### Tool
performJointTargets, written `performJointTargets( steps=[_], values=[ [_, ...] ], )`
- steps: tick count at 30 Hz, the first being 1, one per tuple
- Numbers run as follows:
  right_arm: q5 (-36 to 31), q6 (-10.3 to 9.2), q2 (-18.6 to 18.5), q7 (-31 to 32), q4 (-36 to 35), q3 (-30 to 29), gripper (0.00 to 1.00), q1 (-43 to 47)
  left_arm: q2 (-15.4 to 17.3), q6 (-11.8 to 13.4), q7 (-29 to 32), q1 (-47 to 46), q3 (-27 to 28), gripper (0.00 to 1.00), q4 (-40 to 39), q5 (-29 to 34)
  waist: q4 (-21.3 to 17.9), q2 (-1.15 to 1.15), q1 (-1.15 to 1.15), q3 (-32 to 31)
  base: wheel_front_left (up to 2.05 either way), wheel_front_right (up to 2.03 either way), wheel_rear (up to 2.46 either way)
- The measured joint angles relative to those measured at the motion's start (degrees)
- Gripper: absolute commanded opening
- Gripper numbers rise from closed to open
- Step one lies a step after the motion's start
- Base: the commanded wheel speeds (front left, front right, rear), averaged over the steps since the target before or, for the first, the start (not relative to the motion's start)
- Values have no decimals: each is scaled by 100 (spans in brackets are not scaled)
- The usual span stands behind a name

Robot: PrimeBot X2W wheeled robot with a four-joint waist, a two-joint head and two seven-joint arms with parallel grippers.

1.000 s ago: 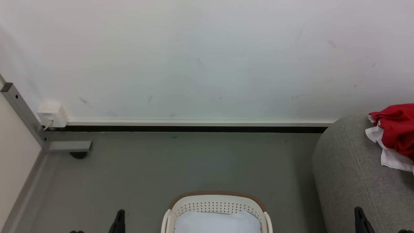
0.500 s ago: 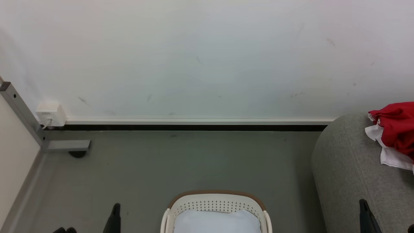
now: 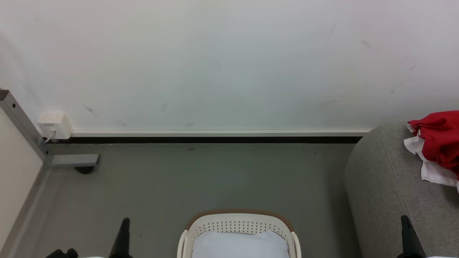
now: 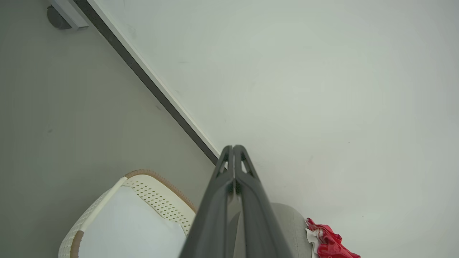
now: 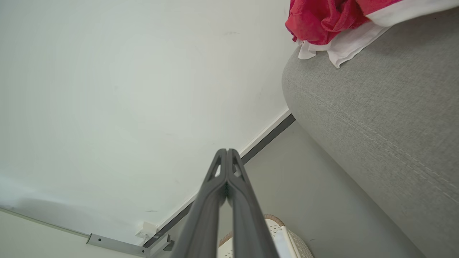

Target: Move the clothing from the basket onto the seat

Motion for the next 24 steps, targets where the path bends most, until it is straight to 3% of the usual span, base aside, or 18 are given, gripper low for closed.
performJointTargets(
  steps=[24],
  values=[
    [1516, 0, -19, 364, -107, -93, 0, -219, 1, -69, 366, -202, 210, 0, -34, -1378, -37, 0, 0, 61, 0, 0, 0]
  ],
)
